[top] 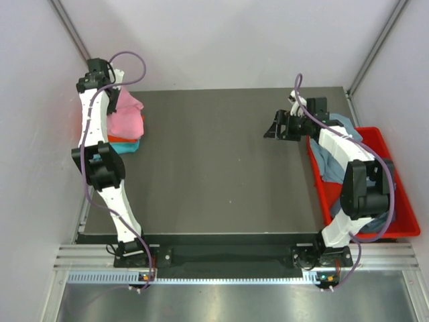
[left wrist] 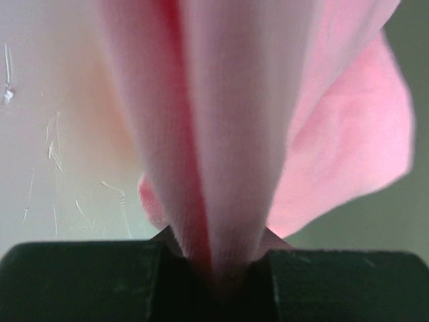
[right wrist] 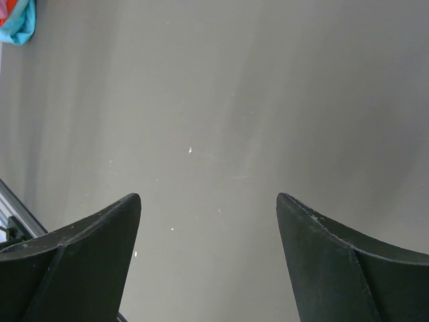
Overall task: Fold and stack the t-shirts
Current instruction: Neatly place the folded tshirt to the corner
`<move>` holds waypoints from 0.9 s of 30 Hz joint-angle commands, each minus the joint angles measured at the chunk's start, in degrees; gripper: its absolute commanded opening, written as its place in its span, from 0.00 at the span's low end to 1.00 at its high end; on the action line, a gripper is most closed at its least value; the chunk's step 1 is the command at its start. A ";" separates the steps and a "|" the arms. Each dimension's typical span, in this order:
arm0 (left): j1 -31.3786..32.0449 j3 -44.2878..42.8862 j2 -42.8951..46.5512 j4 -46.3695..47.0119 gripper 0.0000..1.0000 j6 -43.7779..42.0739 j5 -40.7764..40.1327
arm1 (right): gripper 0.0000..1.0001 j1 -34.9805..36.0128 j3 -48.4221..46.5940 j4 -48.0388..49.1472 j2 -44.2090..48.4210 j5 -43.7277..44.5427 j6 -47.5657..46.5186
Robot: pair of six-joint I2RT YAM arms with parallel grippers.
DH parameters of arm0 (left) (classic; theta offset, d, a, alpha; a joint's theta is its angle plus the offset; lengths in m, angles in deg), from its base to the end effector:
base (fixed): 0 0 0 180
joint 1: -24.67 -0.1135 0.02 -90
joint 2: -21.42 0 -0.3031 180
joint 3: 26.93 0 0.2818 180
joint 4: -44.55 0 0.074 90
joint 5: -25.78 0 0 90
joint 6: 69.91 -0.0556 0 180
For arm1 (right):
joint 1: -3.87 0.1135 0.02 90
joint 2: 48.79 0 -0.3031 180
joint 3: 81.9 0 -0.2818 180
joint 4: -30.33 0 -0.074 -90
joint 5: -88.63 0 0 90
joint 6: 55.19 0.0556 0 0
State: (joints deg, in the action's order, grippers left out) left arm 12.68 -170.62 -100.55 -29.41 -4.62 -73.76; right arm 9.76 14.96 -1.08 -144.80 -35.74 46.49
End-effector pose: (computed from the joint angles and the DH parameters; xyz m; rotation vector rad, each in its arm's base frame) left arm 0.5079 0.1173 0.3731 0.2082 2.5190 0.4721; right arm 0.4069 0.0735 0.2685 -0.1840 2.3201 0.8540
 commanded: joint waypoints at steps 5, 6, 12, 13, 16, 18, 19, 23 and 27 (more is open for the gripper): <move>-2.42 1.23 -2.56 10.86 0.00 -1.75 -11.63 | 0.83 -2.11 2.03 2.24 4.86 -0.79 -0.78; -2.60 1.31 -4.05 11.74 0.00 -1.75 -12.34 | 0.83 -2.37 2.29 2.24 5.13 -0.79 -0.78; -3.22 -0.79 -10.21 16.57 0.00 -3.59 -18.05 | 0.83 -4.31 4.23 2.33 6.79 -0.96 -0.17; -3.22 -1.14 -11.78 17.02 0.00 -3.77 -18.58 | 0.83 -4.66 4.32 2.33 6.97 -0.96 -0.17; -3.13 -1.85 -13.90 18.68 0.00 -4.29 -19.99 | 0.84 -5.45 5.02 2.41 7.59 -1.22 0.18; -3.22 -1.76 -14.69 19.13 0.00 -4.21 -20.69 | 0.83 -5.45 5.63 2.50 8.03 -1.23 0.44; -3.22 -1.67 -14.96 19.48 0.00 -4.03 -21.13 | 0.83 -7.45 5.81 2.50 8.20 -1.31 0.62; -3.22 -1.24 -14.79 19.39 0.45 -0.88 -22.37 | 0.83 -8.26 6.60 2.68 8.82 -1.49 0.80; -2.87 -0.52 -9.61 19.57 0.67 6.76 -19.73 | 0.84 -8.70 6.78 2.85 9.17 -1.67 0.88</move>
State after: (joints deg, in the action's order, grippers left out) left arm 9.84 -169.63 -116.09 -12.62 -4.01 -94.06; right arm 1.69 21.65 -0.84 -138.42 -36.15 47.06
